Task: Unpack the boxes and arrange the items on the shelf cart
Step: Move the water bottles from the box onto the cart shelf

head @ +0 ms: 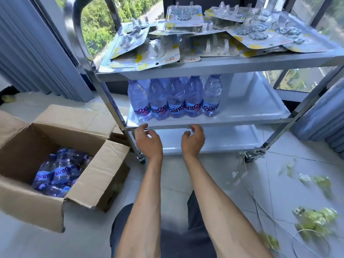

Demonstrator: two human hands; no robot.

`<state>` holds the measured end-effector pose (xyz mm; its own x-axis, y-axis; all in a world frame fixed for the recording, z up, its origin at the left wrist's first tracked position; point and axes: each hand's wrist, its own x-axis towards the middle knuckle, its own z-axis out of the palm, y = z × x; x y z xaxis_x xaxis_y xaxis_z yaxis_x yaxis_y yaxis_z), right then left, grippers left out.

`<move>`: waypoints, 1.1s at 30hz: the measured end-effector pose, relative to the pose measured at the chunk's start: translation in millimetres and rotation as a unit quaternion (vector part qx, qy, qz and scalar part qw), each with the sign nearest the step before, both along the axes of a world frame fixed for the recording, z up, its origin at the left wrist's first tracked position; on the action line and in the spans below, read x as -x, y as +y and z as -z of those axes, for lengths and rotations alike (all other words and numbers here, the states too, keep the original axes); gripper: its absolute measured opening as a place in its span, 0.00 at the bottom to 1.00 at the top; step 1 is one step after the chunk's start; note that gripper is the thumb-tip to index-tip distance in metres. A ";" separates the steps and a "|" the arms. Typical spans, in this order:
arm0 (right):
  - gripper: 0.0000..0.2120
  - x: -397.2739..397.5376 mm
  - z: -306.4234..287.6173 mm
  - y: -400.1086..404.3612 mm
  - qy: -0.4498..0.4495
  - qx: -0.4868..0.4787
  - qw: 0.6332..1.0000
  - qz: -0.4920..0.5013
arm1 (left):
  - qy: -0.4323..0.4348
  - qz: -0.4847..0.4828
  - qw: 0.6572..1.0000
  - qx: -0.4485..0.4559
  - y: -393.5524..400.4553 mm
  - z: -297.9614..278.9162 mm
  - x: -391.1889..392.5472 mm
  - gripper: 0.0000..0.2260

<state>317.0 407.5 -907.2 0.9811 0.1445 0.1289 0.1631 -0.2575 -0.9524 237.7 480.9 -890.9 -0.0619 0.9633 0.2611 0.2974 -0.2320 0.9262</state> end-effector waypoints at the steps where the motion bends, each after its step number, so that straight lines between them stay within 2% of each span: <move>1: 0.12 14.4 -0.9 6.8 0.006 0.005 1.000 -0.025 | 0.002 -0.013 1.000 -0.004 5.5 -4.9 13.2 0.11; 5: 0.11 68.7 -6.4 38.2 0.033 0.039 0.992 -0.113 | 0.033 -0.063 0.997 0.000 27.6 -12.2 68.8 0.11; 12: 0.07 143.8 -11.2 104.7 -0.004 0.053 0.970 -0.237 | 0.031 -0.141 0.986 0.080 71.5 -1.5 155.3 0.14; 19: 0.13 192.6 -6.6 199.1 -0.010 0.098 0.930 -0.353 | 0.030 -0.185 0.971 0.145 153.8 25.7 215.2 0.14; 22: 0.16 212.9 5.6 258.9 0.005 0.171 0.891 -0.421 | 0.060 -0.206 0.953 0.214 205.6 46.1 239.9 0.14; 27: 0.17 246.5 59.0 345.1 0.076 0.343 0.789 -0.504 | 0.082 -0.229 0.912 0.329 277.7 96.4 273.8 0.14; 30: 0.16 262.8 108.7 368.6 0.082 0.442 0.722 -0.525 | 0.085 -0.247 0.884 0.388 303.0 135.8 285.4 0.15; 33: 0.19 270.2 152.2 379.5 0.075 0.490 0.678 -0.542 | 0.089 -0.258 0.847 0.456 315.0 175.8 289.4 0.17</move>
<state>46.8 787.0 -1059.4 0.2206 0.7358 -0.6403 0.6837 -0.5848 -0.4365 -51.7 795.9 -1066.7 -0.5743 0.6254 -0.5283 0.2950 0.7600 0.5791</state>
